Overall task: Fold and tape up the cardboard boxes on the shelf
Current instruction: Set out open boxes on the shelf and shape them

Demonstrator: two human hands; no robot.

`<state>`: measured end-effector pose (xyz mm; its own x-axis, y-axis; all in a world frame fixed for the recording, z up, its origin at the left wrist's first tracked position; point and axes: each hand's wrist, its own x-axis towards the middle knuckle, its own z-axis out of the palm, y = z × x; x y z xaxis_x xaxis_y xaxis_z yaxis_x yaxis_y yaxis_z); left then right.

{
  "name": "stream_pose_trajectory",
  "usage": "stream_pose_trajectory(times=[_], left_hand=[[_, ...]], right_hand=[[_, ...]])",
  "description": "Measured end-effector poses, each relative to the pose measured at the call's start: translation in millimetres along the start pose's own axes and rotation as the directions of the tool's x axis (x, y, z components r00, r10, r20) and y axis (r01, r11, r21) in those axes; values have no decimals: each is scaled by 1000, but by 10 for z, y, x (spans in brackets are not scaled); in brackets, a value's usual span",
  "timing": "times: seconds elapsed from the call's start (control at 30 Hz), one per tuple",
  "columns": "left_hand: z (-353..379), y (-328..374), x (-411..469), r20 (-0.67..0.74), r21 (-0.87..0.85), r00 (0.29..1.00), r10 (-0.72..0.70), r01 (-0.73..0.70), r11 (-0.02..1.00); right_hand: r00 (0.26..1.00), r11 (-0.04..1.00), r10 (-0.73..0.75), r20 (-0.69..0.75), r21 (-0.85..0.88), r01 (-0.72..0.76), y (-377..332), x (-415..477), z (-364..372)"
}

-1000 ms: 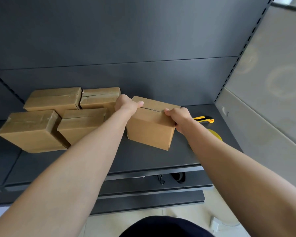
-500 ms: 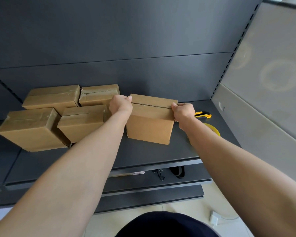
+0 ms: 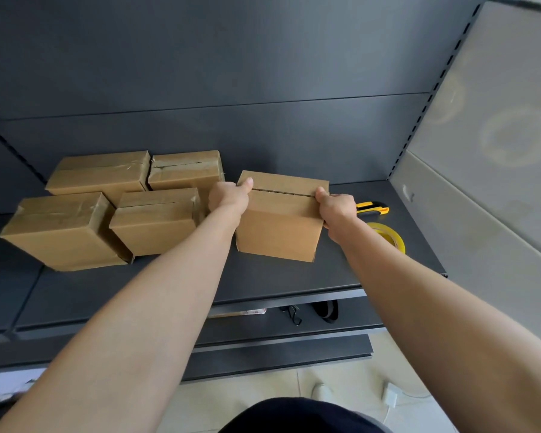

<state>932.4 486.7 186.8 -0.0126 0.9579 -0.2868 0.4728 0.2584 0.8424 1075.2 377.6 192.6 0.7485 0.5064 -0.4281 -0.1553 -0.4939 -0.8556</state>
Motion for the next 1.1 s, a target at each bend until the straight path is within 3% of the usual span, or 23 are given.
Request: stream_pose_trajectory(times=[0.17,0.27,0.4,0.57,0.67,0.77,0.93,1.1], left_hand=[[22,8,23,-65,58,997,44,-40,997],[1,32,35,-18,95,998,53,-51,994],[-17,89,-5,111,154,994,11,-28,988],[26,10,-117,-23,231,992,127,-118,966],[20,2,-135,28,148,988,152,-155,977],[-7,42,-136,39,136,992,120,-124,983],[-80,33,-162,69,91,996,-49,43,995],[-137,-21,-204,98,-31,990,-103,106,994]], right_hand=[[999,1000,-12,-50,12,13,16,-27,-7],[996,999,-1,-86,32,4,58,-72,-66],[1000,993,13,-15,120,-11,16,-93,-179],[995,987,-8,104,163,-9,35,-87,-169],[994,986,5,110,162,-23,101,-65,-140],[991,985,31,132,167,-53,112,-27,-136],[950,948,211,232,187,-256,77,-27,-172],[906,913,323,273,164,-375,-51,-64,-166]])
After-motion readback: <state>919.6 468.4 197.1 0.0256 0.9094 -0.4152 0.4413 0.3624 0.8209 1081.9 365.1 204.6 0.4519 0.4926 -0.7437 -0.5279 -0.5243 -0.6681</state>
